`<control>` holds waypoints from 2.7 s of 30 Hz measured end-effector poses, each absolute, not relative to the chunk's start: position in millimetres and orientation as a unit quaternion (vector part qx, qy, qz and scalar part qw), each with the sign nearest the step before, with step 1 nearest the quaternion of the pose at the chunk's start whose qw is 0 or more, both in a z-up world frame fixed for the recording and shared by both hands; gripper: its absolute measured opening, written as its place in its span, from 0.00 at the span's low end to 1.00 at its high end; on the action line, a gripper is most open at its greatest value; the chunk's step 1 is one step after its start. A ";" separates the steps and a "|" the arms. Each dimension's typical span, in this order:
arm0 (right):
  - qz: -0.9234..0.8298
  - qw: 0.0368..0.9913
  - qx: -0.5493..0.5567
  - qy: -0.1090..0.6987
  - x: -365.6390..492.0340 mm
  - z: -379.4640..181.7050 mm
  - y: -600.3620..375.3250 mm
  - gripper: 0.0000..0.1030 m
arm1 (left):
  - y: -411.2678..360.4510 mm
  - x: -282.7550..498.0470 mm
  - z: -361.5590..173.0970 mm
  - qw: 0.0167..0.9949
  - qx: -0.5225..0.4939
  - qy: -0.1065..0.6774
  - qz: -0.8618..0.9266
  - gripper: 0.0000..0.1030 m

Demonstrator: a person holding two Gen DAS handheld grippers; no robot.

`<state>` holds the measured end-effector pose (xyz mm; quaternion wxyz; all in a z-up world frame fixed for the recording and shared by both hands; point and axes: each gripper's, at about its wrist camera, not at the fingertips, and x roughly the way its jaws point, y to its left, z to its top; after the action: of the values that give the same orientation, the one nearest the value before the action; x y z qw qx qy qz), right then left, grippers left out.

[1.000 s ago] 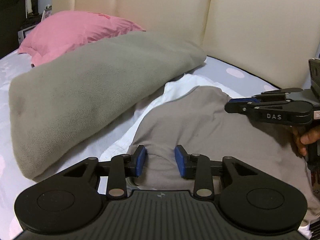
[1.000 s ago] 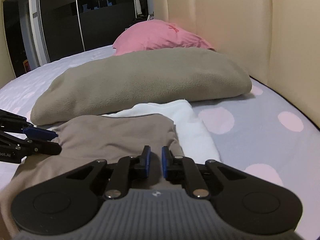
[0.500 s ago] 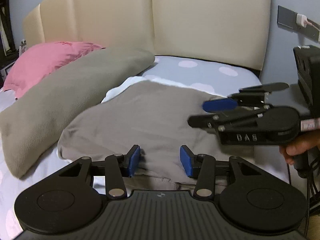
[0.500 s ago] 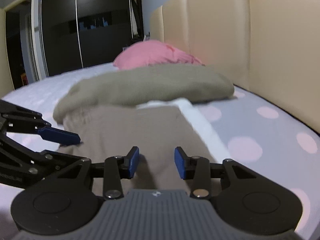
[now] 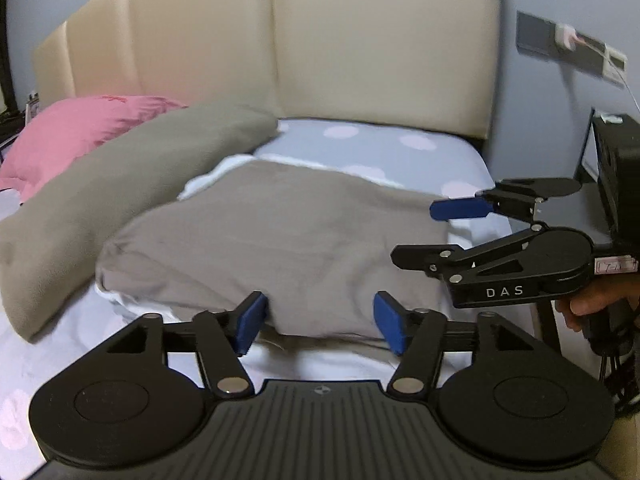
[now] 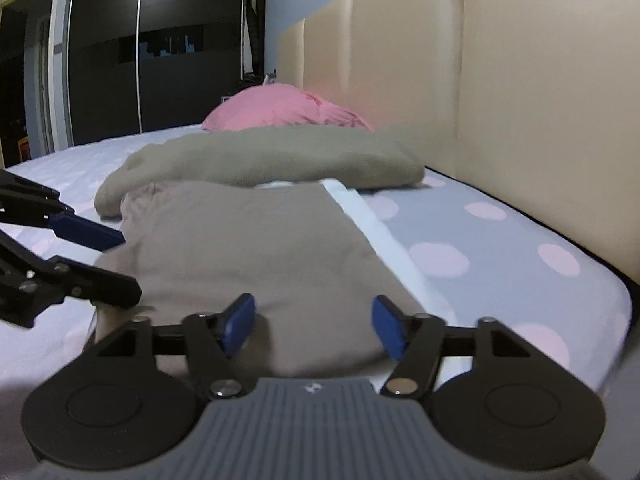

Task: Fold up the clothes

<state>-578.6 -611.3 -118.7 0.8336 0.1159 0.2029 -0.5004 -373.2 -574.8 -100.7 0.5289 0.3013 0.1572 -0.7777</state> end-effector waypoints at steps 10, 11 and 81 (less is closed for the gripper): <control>-0.512 0.809 0.192 0.218 -592.1 -124.8 -599.8 0.69 | -567.2 -346.9 -103.9 0.547 0.303 0.244 -0.742 0.56; -0.513 0.805 0.196 0.224 -592.3 -120.2 -597.8 0.69 | -562.6 -344.7 -99.6 0.553 0.303 0.244 -0.737 0.55; -0.630 0.703 0.235 0.232 -482.5 -5.2 -464.0 0.91 | -464.1 -297.3 -9.9 0.682 0.222 0.275 -0.640 0.73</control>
<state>-482.5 -464.0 -5.2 0.7027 0.2355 0.2322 -0.6299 -297.3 -464.1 -9.9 0.6820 0.2221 0.2754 -0.6401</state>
